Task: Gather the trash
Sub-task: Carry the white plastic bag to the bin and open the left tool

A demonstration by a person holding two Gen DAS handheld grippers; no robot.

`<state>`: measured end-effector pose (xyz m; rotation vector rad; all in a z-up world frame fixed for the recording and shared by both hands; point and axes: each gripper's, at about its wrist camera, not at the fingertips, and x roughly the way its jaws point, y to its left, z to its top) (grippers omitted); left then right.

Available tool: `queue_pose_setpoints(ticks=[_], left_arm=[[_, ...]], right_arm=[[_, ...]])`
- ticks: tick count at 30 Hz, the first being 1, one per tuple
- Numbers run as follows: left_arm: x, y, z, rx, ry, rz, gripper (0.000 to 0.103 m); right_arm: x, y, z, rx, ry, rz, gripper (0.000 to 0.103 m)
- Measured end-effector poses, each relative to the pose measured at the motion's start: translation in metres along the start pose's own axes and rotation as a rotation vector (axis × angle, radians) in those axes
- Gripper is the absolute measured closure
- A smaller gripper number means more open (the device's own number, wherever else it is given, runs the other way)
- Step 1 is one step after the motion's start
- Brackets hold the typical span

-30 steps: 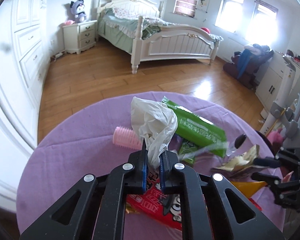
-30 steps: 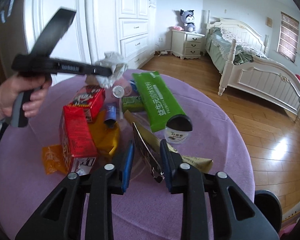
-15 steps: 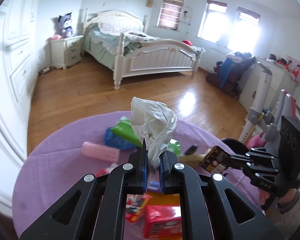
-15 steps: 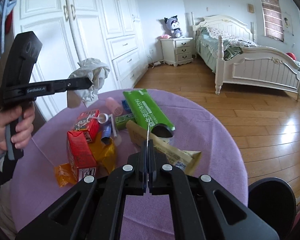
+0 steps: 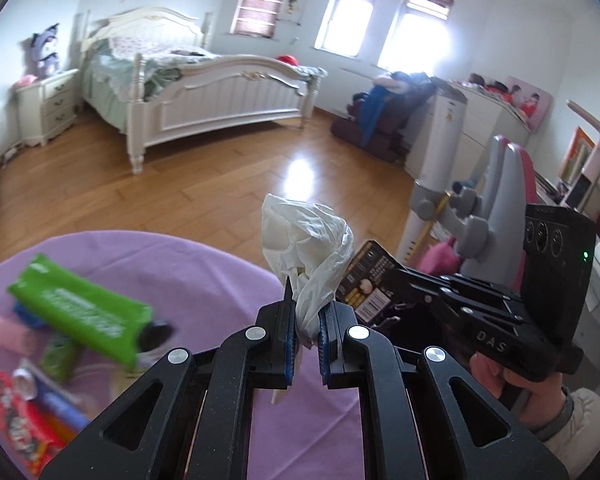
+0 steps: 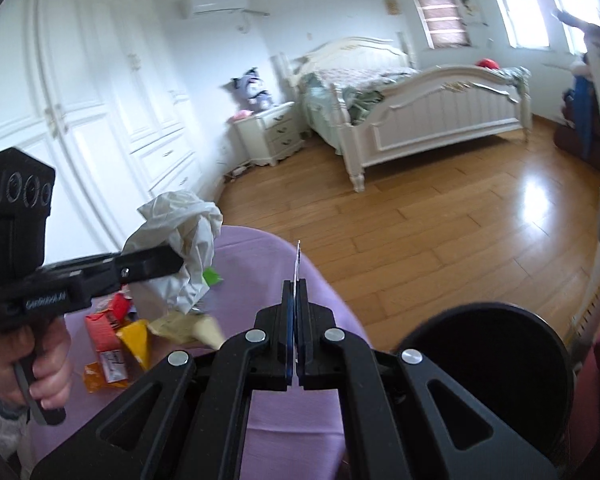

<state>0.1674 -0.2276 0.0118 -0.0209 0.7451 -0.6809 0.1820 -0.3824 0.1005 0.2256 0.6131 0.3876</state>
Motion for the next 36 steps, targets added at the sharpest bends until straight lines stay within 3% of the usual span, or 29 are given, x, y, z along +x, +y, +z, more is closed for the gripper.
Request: queue_pose_setpoints(ticks=[11, 20, 26, 27, 29, 30, 31, 32, 34, 35, 36], left_arm=[[0.104, -0.069, -0.009, 0.052, 0.127, -0.094, 0.093], [0.159, -0.108, -0.015, 0.086, 0.213, -0.126, 0.093], [0.173, -0.117, -0.017, 0.102, 0.244, -0.124, 0.093], [0.175, -0.118, -0.017, 0.105, 0.252, -0.12, 0.09], [0.179, -0.121, -0.017, 0.116, 0.266, -0.1, 0.066], [0.178, -0.123, -0.017, 0.124, 0.258, -0.087, 0.046], [0.175, -0.125, -0.017, 0.135, 0.238, -0.072, 0.035], [0.173, -0.126, -0.017, 0.145, 0.223, -0.064, 0.033], [0.169, -0.127, -0.017, 0.158, 0.212, -0.055, 0.031], [0.167, -0.126, -0.017, 0.158, 0.209, -0.053, 0.031], [0.165, -0.124, -0.017, 0.156, 0.204, -0.046, 0.029]], right_arm=[[-0.001, -0.075, -0.023, 0.137, 0.033, -0.123, 0.101], [0.001, -0.106, -0.045, 0.207, 0.073, -0.196, 0.101], [-0.003, -0.124, -0.054, 0.241, 0.079, -0.214, 0.098], [-0.004, -0.127, -0.055, 0.252, 0.077, -0.215, 0.097], [-0.005, -0.131, -0.056, 0.272, 0.078, -0.222, 0.096], [-0.005, -0.133, -0.056, 0.28, 0.082, -0.226, 0.096], [-0.004, -0.135, -0.057, 0.285, 0.086, -0.227, 0.095], [-0.005, -0.136, -0.058, 0.289, 0.089, -0.226, 0.089], [-0.007, -0.137, -0.059, 0.299, 0.075, -0.228, 0.062], [-0.01, -0.137, -0.06, 0.313, 0.057, -0.224, 0.041], [-0.012, -0.139, -0.061, 0.323, 0.046, -0.223, 0.035]])
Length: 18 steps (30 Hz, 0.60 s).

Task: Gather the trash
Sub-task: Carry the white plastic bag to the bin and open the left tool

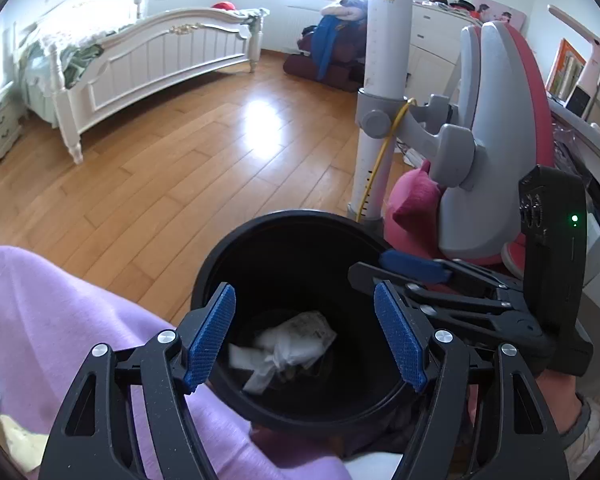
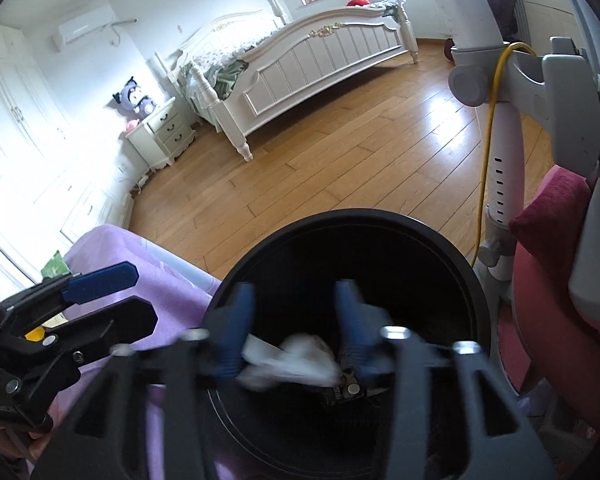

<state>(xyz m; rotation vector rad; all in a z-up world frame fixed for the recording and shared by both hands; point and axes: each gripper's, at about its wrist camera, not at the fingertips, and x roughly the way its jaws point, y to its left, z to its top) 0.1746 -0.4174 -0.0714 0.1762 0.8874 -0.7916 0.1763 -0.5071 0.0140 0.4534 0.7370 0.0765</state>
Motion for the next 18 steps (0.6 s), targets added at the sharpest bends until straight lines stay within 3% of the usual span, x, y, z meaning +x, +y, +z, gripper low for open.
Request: queue_pose_setpoints(ticks=[6, 8, 18], left_arm=[[-0.025, 0.013, -0.006, -0.014, -0.034, 0.02, 0.025], [-0.035, 0.017, -0.009, -0.012, -0.054, 0.048, 0.019], [-0.113, 0.064, -0.036, -0.085, -0.144, 0.15, 0.012]], right_arm=[[0.002, 0.004, -0.002, 0.002, 0.014, 0.015, 0.035], [0.003, 0.007, -0.003, 0.002, 0.013, 0.016, 0.035], [0.007, 0.045, -0.006, -0.047, 0.033, 0.066, 0.035]])
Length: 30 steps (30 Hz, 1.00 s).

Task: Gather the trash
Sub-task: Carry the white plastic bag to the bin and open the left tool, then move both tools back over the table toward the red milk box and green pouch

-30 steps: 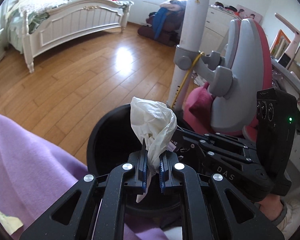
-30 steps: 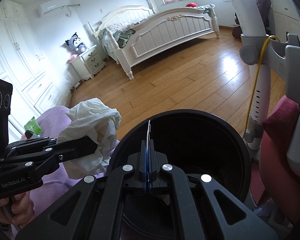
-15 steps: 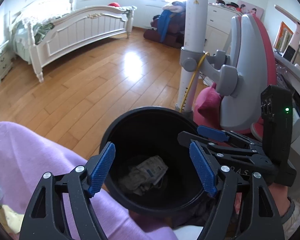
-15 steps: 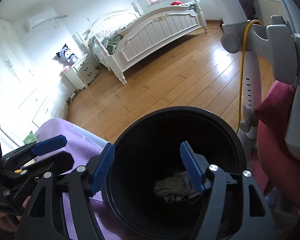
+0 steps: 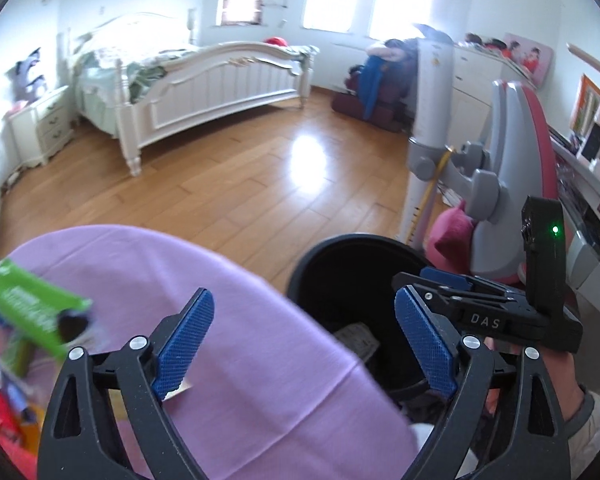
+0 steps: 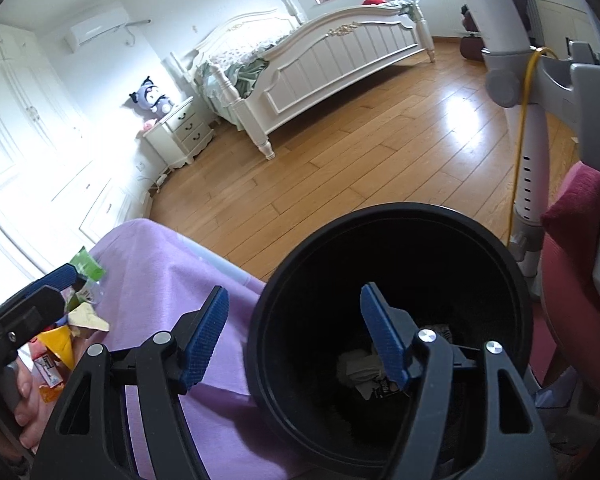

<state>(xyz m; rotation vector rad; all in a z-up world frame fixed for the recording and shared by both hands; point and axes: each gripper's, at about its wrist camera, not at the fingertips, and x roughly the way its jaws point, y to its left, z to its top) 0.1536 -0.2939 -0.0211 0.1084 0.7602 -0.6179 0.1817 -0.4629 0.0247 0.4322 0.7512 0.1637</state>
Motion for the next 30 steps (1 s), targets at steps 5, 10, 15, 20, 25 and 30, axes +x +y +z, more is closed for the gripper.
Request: queue_pose_setpoints(ticks=[5, 10, 15, 20, 25, 30], left_arm=[[-0.045, 0.039, -0.009, -0.047, -0.057, 0.068, 0.012], [-0.081, 0.074, -0.02, -0.049, -0.069, 0.146, 0.012], [-0.117, 0.123, -0.038, -0.114, -0.081, 0.256, 0.005], [-0.142, 0.179, -0.061, -0.284, -0.071, 0.318, 0.005], [-0.14, 0.206, -0.082, -0.339, -0.019, 0.363, 0.005], [-0.126, 0.216, -0.09, -0.351, 0.038, 0.373, 0.005]], right_arm=[[0.005, 0.032, 0.001, -0.051, 0.008, 0.036, 0.035], [0.009, 0.067, 0.001, -0.117, 0.019, 0.077, 0.035], [0.016, 0.101, 0.001, -0.183, 0.034, 0.106, 0.035], [0.024, 0.134, 0.002, -0.253, 0.052, 0.136, 0.035], [0.037, 0.171, 0.007, -0.321, 0.067, 0.171, 0.035], [0.05, 0.213, 0.011, -0.415, 0.088, 0.203, 0.035]])
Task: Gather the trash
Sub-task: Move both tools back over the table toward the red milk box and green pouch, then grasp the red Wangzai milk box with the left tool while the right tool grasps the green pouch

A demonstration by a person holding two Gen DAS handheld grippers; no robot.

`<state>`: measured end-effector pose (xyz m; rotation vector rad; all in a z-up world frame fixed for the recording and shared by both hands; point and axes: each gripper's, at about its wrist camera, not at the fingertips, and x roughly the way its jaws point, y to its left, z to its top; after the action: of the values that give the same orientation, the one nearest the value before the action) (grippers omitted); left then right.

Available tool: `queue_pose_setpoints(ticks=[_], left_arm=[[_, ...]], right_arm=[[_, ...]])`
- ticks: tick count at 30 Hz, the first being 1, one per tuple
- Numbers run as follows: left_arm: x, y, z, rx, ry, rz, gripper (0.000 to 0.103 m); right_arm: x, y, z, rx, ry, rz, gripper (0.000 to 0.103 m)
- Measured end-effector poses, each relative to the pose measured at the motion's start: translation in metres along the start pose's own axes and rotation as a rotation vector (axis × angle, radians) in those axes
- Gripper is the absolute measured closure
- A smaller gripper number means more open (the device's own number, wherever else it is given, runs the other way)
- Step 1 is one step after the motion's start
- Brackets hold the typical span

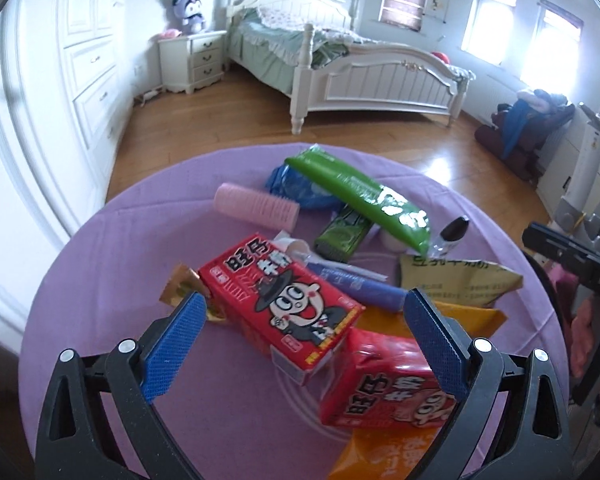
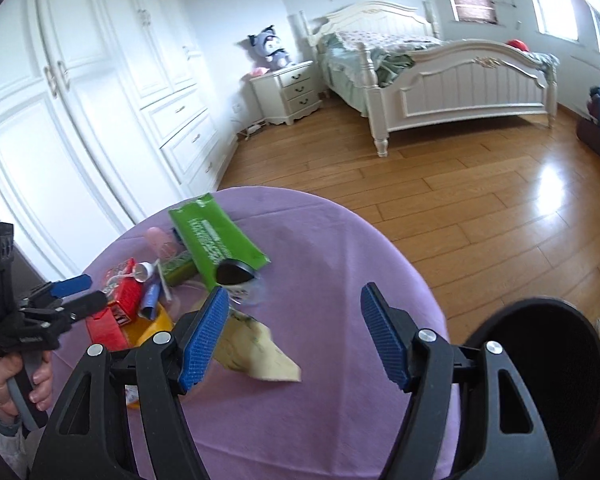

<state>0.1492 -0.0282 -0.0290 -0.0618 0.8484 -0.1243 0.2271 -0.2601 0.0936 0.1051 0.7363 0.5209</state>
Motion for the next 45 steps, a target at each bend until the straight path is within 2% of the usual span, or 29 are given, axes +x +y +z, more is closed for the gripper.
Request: queue_pose_setpoints(ticks=[2, 3, 6, 13, 20, 21, 24, 25, 27, 30, 32, 33, 34, 37, 42, 44, 45], left_arm=[[0.006, 0.005, -0.002, -0.014, 0.017, 0.012, 0.008], [0.008, 0.008, -0.002, -0.022, 0.026, 0.008, 0.014], [0.013, 0.021, -0.004, -0.062, 0.047, -0.042, 0.021], [0.013, 0.037, -0.006, -0.054, 0.039, -0.07, 0.029], [0.011, 0.058, -0.008, -0.075, 0.029, -0.09, 0.032], [0.011, 0.06, -0.008, -0.077, 0.029, -0.101, 0.037], [0.011, 0.062, -0.009, -0.067, 0.031, -0.12, 0.044], [0.011, 0.062, -0.009, -0.059, 0.03, -0.123, 0.046], [0.011, 0.061, -0.009, -0.035, 0.024, -0.112, 0.047], [0.011, 0.06, -0.01, 0.003, 0.013, -0.091, 0.048], [0.01, 0.061, -0.01, 0.017, 0.003, -0.076, 0.048], [0.008, 0.061, -0.01, 0.029, -0.011, -0.068, 0.054], [0.004, 0.062, -0.011, 0.031, -0.035, -0.068, 0.065], [-0.004, 0.071, -0.011, 0.007, -0.051, -0.061, 0.082], [-0.007, 0.082, -0.012, -0.073, -0.042, -0.126, 0.082], [-0.006, 0.078, -0.007, -0.089, -0.045, -0.107, 0.062], [-0.003, 0.075, -0.004, -0.088, -0.045, -0.092, 0.044]], right_arm=[[0.01, 0.014, 0.008, -0.036, 0.016, 0.017, 0.035], [0.016, 0.022, 0.013, -0.055, 0.028, 0.027, 0.035], [0.035, 0.043, 0.024, -0.142, 0.072, 0.036, 0.035], [0.077, 0.072, 0.039, -0.264, 0.165, 0.028, 0.035], [0.123, 0.075, 0.056, -0.308, 0.311, 0.023, 0.035], [0.129, 0.073, 0.058, -0.294, 0.341, 0.042, 0.035], [0.138, 0.072, 0.057, -0.285, 0.394, 0.062, 0.036], [0.138, 0.074, 0.055, -0.294, 0.397, 0.061, 0.036], [0.135, 0.079, 0.05, -0.304, 0.397, 0.07, 0.052], [0.124, 0.086, 0.042, -0.333, 0.372, 0.043, 0.06], [0.116, 0.089, 0.038, -0.329, 0.35, 0.059, 0.063], [0.11, 0.091, 0.037, -0.321, 0.332, 0.069, 0.064], [0.103, 0.091, 0.036, -0.315, 0.315, 0.079, 0.065], [0.082, 0.093, 0.031, -0.296, 0.251, 0.105, 0.067], [0.046, 0.091, 0.021, -0.233, 0.157, 0.147, 0.067], [0.037, 0.089, 0.017, -0.212, 0.14, 0.159, 0.067], [0.032, 0.087, 0.014, -0.197, 0.135, 0.168, 0.067]])
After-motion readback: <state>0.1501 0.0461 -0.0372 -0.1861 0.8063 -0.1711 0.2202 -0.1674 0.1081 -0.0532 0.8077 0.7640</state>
